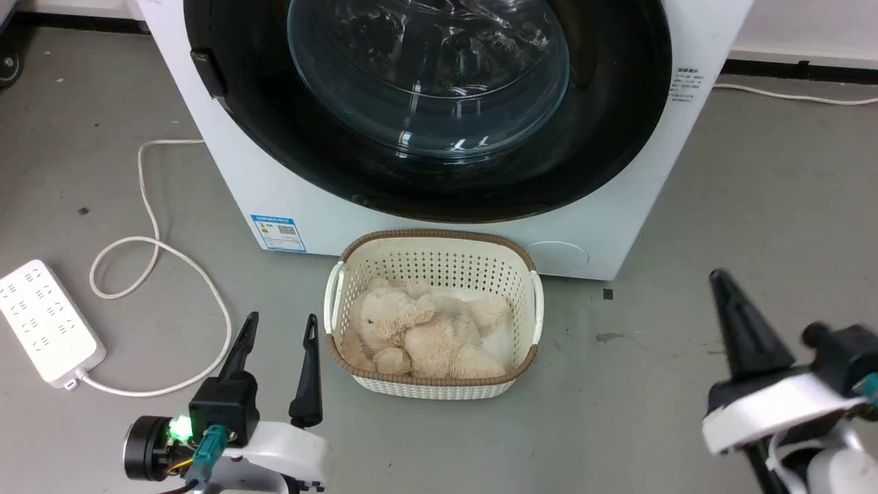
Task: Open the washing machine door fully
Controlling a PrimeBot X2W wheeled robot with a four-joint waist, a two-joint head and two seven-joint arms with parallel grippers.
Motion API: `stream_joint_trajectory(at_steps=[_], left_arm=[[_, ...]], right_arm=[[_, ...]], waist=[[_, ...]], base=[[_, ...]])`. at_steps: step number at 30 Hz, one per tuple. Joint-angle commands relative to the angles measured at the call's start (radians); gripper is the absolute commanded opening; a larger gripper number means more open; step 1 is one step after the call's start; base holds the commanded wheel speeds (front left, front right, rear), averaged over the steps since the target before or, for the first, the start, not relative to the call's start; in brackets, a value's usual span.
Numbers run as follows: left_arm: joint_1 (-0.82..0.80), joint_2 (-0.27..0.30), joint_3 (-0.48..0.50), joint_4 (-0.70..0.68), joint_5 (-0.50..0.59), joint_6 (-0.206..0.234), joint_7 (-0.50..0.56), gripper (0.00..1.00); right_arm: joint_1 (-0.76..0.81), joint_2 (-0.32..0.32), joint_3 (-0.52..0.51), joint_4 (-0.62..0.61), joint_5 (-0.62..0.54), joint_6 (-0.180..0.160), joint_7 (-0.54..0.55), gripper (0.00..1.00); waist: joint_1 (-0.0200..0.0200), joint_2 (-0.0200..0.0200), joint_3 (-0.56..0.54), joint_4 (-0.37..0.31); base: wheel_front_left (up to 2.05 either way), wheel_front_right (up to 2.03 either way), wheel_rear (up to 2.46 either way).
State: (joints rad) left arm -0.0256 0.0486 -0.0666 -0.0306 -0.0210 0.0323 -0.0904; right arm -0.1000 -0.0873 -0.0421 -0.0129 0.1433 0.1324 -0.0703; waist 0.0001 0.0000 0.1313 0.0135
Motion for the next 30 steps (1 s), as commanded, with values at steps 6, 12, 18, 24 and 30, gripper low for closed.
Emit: stream_joint_trajectory(at_steps=[6,12,18,24,30], left_arm=[[-0.027,0.001,-0.017,-0.008,-0.017,0.013,-0.021,1.00],[-0.036,0.001,-0.035,-0.014,-0.023,0.019,-0.033,1.00],[-0.053,0.001,-0.043,-0.025,-0.023,0.020,-0.050,1.00],[-0.075,0.001,-0.049,-0.036,-0.023,0.022,-0.063,1.00],[-0.115,0.001,-0.072,-0.051,-0.031,0.033,-0.083,1.00]], right_arm=[[-0.091,-0.023,-0.041,-0.004,0.096,-0.001,0.034,0.00],[-0.184,-0.029,-0.103,0.015,0.204,-0.001,0.089,0.00],[-0.351,-0.020,-0.183,0.072,0.339,-0.001,0.196,0.00],[-0.491,-0.017,-0.229,0.141,0.408,-0.001,0.292,0.00],[-0.716,-0.045,-0.307,0.311,0.509,-0.001,0.512,0.00]], waist=[[-0.0001,0.0000,0.013,0.011],[-0.0001,0.0000,0.037,0.024],[-0.0001,0.0000,0.091,0.041],[-0.0001,0.0000,0.141,0.056],[-0.0001,0.0000,0.221,0.087]], base=[[0.00,0.00,0.00],[0.00,0.00,0.00],[0.00,0.00,0.00],[0.00,0.00,0.00],[0.00,0.00,0.00]])
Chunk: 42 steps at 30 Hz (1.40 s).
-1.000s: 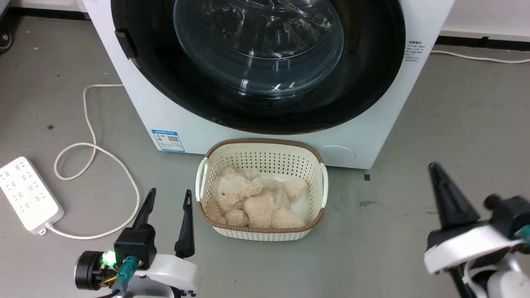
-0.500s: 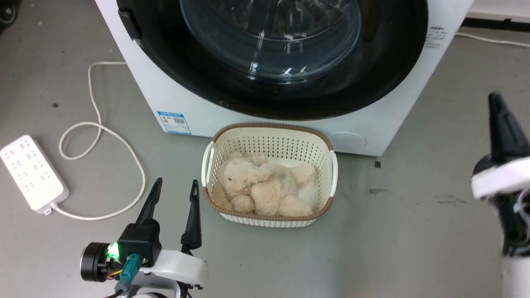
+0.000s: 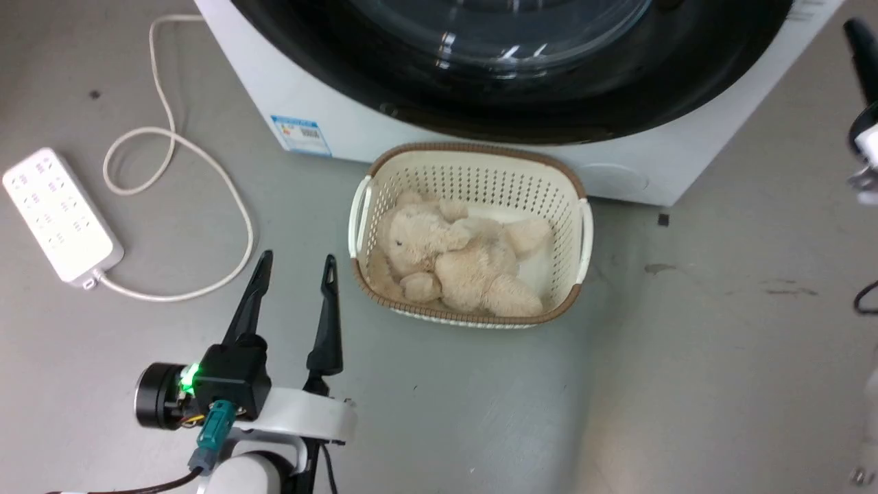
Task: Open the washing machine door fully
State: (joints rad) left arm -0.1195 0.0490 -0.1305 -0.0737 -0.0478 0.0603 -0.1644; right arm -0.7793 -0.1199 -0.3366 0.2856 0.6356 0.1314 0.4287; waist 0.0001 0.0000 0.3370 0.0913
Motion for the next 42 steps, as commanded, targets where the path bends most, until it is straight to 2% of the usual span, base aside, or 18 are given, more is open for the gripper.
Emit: stream_joint_trajectory(at_steps=[1,15,16,24,25,34,38,42], left_arm=[[-0.025,0.001,-0.012,-0.008,-0.007,0.007,-0.012,1.00],[-0.074,0.001,-0.053,-0.022,-0.029,0.032,-0.041,1.00],[-0.085,0.001,-0.059,-0.024,-0.031,0.035,-0.047,1.00],[-0.111,0.001,-0.080,-0.030,-0.040,0.047,-0.064,1.00],[-0.116,0.001,-0.085,-0.030,-0.043,0.052,-0.070,1.00],[-0.122,0.001,-0.094,-0.028,-0.049,0.060,-0.089,1.00],[-0.119,0.001,-0.103,-0.022,-0.051,0.059,-0.095,1.00],[-0.086,0.001,-0.097,0.001,-0.049,0.050,-0.097,1.00]], right_arm=[[-0.057,-0.018,-0.023,0.028,0.018,0.000,0.028,0.00],[-0.361,-0.039,-0.203,0.238,0.021,0.000,0.263,0.00],[-0.409,-0.033,-0.242,0.265,0.009,0.000,0.311,0.00],[-0.513,-0.014,-0.365,0.308,-0.030,-0.001,0.463,0.00],[-0.531,-0.003,-0.415,0.312,-0.047,-0.001,0.528,0.00],[-0.513,0.039,-0.544,0.265,-0.093,-0.001,0.747,0.00],[-0.481,0.053,-0.570,0.241,-0.094,-0.001,0.815,0.00],[-0.347,0.068,-0.556,0.197,-0.073,-0.001,0.897,0.00]], waist=[[-0.0001,0.0000,0.022,0.014],[-0.0001,0.0000,0.113,0.053],[-0.0001,0.0000,0.131,0.060],[-0.0001,0.0000,0.169,0.081],[-0.0001,0.0000,0.174,0.088],[-0.0001,0.0000,0.151,0.088],[-0.0001,0.0000,0.129,0.083],[-0.0001,0.0000,0.045,0.061]], base=[[0.00,0.00,0.00],[0.00,0.00,0.00],[0.00,0.00,0.00],[0.00,0.00,0.00],[0.00,0.00,0.00],[0.00,0.00,0.00],[0.00,0.00,0.00],[0.00,0.00,0.00]])
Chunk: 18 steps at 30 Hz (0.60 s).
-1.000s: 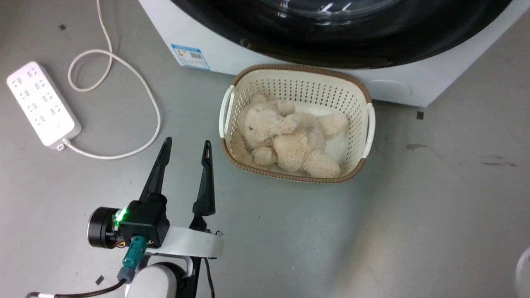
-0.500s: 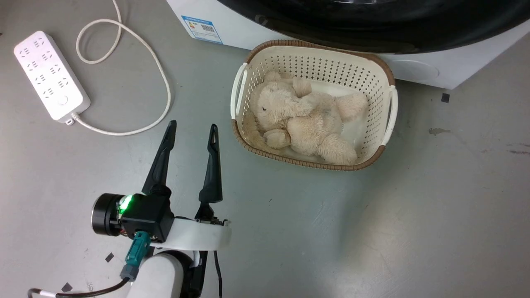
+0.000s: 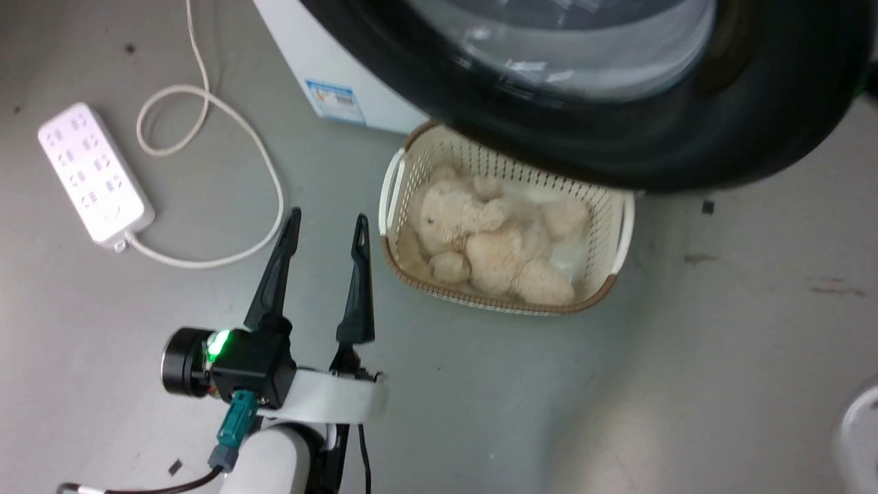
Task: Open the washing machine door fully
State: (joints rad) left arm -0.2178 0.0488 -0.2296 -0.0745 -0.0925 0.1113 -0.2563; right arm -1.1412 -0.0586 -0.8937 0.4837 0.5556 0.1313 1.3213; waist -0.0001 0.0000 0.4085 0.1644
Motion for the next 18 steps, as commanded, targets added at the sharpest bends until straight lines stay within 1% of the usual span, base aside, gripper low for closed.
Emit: stream_joint_trajectory(at_steps=[1,6,10,14,18], left_arm=[[0.020,0.001,0.005,0.006,-0.004,-0.004,-0.006,1.00],[0.060,0.001,0.011,0.022,-0.003,-0.016,-0.006,1.00],[0.092,0.001,0.011,0.032,-0.001,-0.024,-0.006,1.00],[0.120,0.001,0.009,0.040,0.000,-0.033,-0.006,1.00],[0.154,0.001,0.002,0.049,0.006,-0.044,-0.006,1.00]], right_arm=[[0.038,0.007,0.018,0.003,0.020,-0.001,0.015,0.00],[0.149,0.008,0.118,0.051,0.129,-0.001,0.025,0.00],[0.239,0.008,0.224,0.085,0.238,-0.001,0.010,0.00],[0.328,0.008,0.354,0.101,0.359,-0.001,-0.003,0.00],[0.423,0.008,0.506,0.088,0.492,-0.001,-0.016,0.00]], waist=[[0.0001,0.0000,-0.040,-0.015],[0.0001,0.0000,-0.111,-0.031],[0.0001,0.0000,-0.159,-0.035],[0.0001,0.0000,-0.194,-0.035],[0.0001,0.0000,-0.227,-0.034]], base=[[0.00,0.00,0.00],[0.00,0.00,0.00],[0.00,0.00,0.00],[0.00,0.00,0.00],[0.00,0.00,0.00]])
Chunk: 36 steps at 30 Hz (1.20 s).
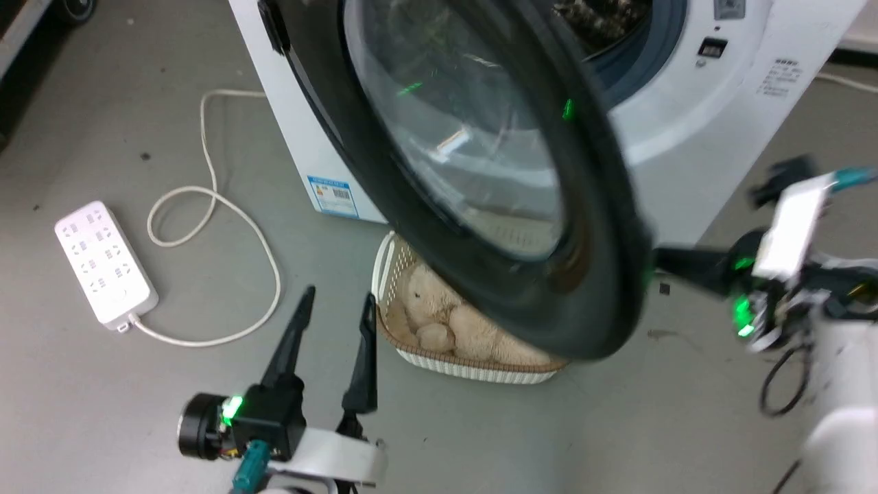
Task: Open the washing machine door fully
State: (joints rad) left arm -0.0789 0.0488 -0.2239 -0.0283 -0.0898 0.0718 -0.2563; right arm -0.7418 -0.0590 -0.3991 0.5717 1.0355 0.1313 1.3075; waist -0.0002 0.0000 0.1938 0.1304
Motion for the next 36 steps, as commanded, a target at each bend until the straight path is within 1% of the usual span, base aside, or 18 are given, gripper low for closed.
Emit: stream_joint_trajectory(at_steps=[1,7,11,12,15,17,18,19,20,23,26,28,29,31,34,36], left_arm=[[0.024,0.001,-0.006,0.005,0.005,-0.008,-0.006,1.00],[0.067,0.001,-0.005,0.024,0.007,-0.024,-0.006,1.00],[0.073,0.001,-0.007,0.029,0.003,-0.028,-0.006,1.00],[0.076,0.001,-0.007,0.033,0.001,-0.029,-0.006,1.00],[0.079,0.001,-0.005,0.034,0.001,-0.031,-0.006,1.00],[0.082,0.001,0.000,0.033,0.000,-0.029,-0.006,1.00],[0.084,0.001,0.002,0.032,-0.002,-0.028,-0.006,1.00],[0.087,0.001,0.005,0.031,-0.005,-0.026,-0.006,1.00],[0.090,0.001,0.009,0.030,-0.008,-0.024,-0.006,1.00],[0.100,0.001,0.022,0.020,-0.054,-0.020,-0.006,1.00],[0.103,0.001,0.041,0.017,-0.059,-0.024,-0.006,1.00],[0.104,0.001,0.054,0.021,-0.060,-0.031,-0.006,1.00],[0.105,0.001,0.057,0.026,-0.062,-0.043,-0.006,1.00],[0.106,0.002,0.067,0.038,-0.067,-0.059,-0.006,1.00],[0.105,0.002,0.089,0.044,-0.074,-0.072,-0.006,1.00],[0.107,0.002,0.096,0.044,-0.074,-0.076,-0.006,1.00]], right_arm=[[0.049,0.009,0.052,-0.008,0.045,-0.001,-0.010,0.00],[0.183,0.009,0.297,-0.079,0.212,-0.001,-0.108,0.00],[0.247,0.009,0.423,-0.135,0.293,-0.001,-0.158,0.00],[0.280,0.009,0.491,-0.168,0.329,-0.001,-0.197,0.00],[0.304,0.009,0.538,-0.187,0.347,-0.001,-0.232,0.00],[0.316,0.009,0.543,-0.191,0.338,-0.001,-0.263,0.00],[0.321,0.009,0.534,-0.192,0.328,-0.001,-0.288,0.25],[0.326,0.009,0.524,-0.195,0.315,-0.001,-0.310,0.98],[0.331,0.009,0.513,-0.204,0.298,-0.001,-0.330,1.00],[0.354,0.003,0.468,-0.266,0.237,-0.001,-0.399,1.00],[0.382,-0.010,0.416,-0.364,0.157,-0.001,-0.520,1.00],[0.407,-0.052,0.416,-0.456,0.048,-0.001,-0.640,1.00],[0.426,-0.074,0.414,-0.489,-0.012,-0.001,-0.712,1.00],[0.466,-0.141,0.451,-0.567,-0.155,-0.001,-0.863,1.00],[0.534,-0.216,0.484,-0.625,-0.346,-0.001,-1.092,1.00],[0.583,-0.239,0.484,-0.634,-0.460,-0.001,-1.217,1.00]], waist=[[0.0002,0.0000,-0.020,0.001],[0.0002,0.0000,-0.046,0.002],[0.0002,0.0000,-0.056,0.015],[0.0002,0.0000,-0.062,0.023],[0.0002,0.0000,-0.069,0.029],[0.0002,0.0000,-0.078,0.031],[0.0002,0.0000,-0.083,0.031],[0.0002,0.0000,-0.089,0.031],[0.0002,0.0000,-0.095,0.029],[0.0002,0.0000,-0.107,0.017],[0.0002,0.0000,-0.117,-0.002],[0.0002,0.0000,-0.125,-0.012],[0.0002,0.0000,-0.131,-0.016],[0.0002,0.0000,-0.140,-0.024],[0.0002,0.0000,-0.148,-0.038],[0.0002,0.0000,-0.154,-0.044]], base=[[0.00,0.00,0.00],[0.00,0.00,0.00],[0.00,0.00,0.00],[0.00,0.00,0.00],[0.00,0.00,0.00],[0.00,0.00,0.00],[0.00,0.00,0.00],[0.00,0.00,0.00],[0.00,0.00,0.00],[0.00,0.00,0.00],[0.00,0.00,0.00],[0.00,0.00,0.00],[0.00,0.00,0.00],[0.00,0.00,0.00],[0.00,0.00,0.00],[0.00,0.00,0.00]])
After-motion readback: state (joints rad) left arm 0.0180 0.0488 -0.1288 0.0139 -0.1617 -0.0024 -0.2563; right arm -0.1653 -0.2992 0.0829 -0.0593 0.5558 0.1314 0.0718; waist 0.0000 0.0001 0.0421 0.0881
